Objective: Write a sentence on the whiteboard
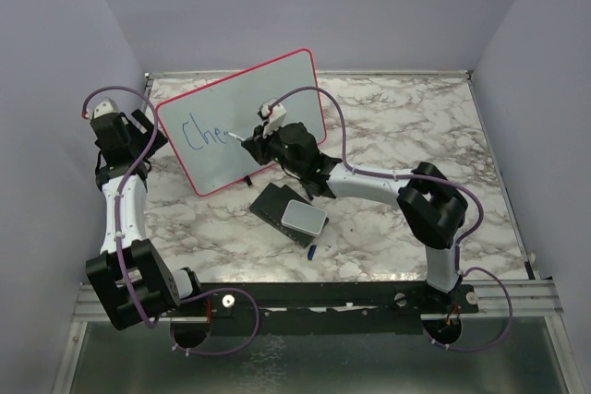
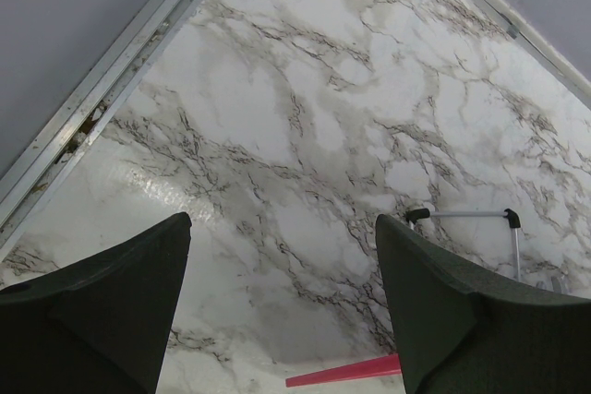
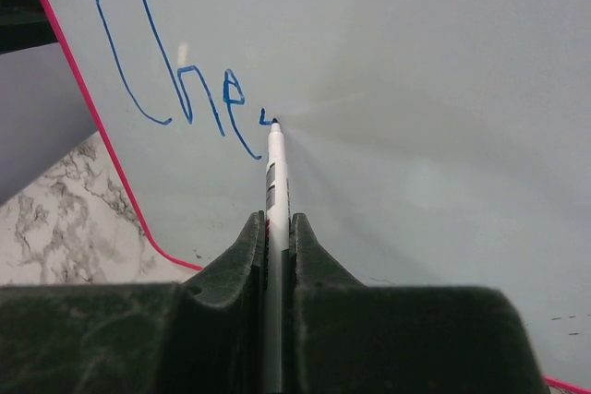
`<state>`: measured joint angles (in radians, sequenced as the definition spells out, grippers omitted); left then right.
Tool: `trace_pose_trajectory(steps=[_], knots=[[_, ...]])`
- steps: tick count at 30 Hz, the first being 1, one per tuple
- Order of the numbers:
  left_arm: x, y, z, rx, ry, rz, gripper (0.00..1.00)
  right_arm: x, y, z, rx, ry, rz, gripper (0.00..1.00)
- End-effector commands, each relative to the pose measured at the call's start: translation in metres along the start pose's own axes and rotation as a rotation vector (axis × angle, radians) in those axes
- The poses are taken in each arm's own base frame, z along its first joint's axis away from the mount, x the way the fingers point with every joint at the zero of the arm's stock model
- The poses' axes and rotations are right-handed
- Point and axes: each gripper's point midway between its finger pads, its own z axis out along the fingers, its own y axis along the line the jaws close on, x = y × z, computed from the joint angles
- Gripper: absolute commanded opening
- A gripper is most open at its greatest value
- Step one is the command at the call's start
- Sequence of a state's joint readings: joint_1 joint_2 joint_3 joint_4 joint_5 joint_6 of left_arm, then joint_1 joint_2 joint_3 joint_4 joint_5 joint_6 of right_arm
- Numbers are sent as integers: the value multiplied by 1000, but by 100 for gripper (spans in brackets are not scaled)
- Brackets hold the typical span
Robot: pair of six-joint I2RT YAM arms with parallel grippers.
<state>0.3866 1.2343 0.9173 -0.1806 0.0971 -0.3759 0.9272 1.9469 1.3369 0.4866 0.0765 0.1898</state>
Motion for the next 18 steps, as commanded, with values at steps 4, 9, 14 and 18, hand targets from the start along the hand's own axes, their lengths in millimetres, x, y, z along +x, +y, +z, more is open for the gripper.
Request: trace_pose_trajectory(steps=[4,9,14,18], knots=[[-2,-5,-4,30,-15,15,82,-33,-13,-4,52,-90,-1,1],[-2,-5,-4,31,-14,14,82,-32,-9,1,32,-79,-5,0],[-2,-5,-4,32,-13,14,82,-27,-5,4,7,-64,-3,1],[-2,-5,-3,31,-13,14,82,-25,-2,6,-8,-57,-9,1]])
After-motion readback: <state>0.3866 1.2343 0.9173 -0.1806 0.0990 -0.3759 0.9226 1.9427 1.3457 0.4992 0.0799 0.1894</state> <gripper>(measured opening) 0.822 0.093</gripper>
